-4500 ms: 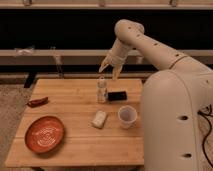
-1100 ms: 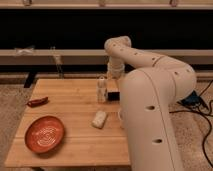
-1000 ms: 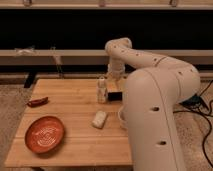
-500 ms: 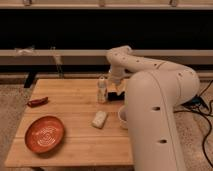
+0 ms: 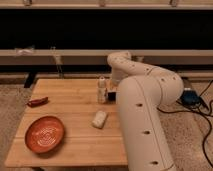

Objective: Place the eraser on the white sponge

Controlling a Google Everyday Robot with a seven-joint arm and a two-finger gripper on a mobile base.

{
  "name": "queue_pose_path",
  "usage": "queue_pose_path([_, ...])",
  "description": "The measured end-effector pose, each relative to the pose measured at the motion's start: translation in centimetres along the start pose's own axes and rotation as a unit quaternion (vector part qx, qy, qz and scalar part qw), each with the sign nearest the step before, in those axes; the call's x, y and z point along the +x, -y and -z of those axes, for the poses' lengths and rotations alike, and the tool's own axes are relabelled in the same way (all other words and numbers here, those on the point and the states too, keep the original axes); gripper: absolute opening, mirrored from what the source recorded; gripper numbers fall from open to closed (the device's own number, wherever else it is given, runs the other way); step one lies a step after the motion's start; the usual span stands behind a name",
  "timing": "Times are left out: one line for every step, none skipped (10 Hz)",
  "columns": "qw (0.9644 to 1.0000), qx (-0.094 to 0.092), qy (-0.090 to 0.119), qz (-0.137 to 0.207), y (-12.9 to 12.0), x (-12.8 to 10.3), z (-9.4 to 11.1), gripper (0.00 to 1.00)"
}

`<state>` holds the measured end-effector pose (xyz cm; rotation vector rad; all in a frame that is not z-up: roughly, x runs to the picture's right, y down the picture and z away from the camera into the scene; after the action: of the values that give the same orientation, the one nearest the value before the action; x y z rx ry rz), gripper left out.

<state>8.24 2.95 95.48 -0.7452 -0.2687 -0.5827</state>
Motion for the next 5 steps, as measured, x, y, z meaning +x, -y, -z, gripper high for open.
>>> queue_pose_path([1.0000,-0.004,0.001,-0.006,-0.21,0.37,-0.31,0.62])
queue_pose_path([0.9999,-0.007,0.002,-0.013,-0.43,0.70,-0.54,0.62])
queue_pose_path([0.9997,-0.009,0.005,-0.021,-0.71,0.92,-0.83,0.62])
queue_pose_path([0.9996,-0.011,0.007,-0.026,-0.92,0.95,-1.00,0.62])
queue_pose_path([0.9995,-0.012,0.010,-0.029,-1.13,0.88,-1.16,0.62])
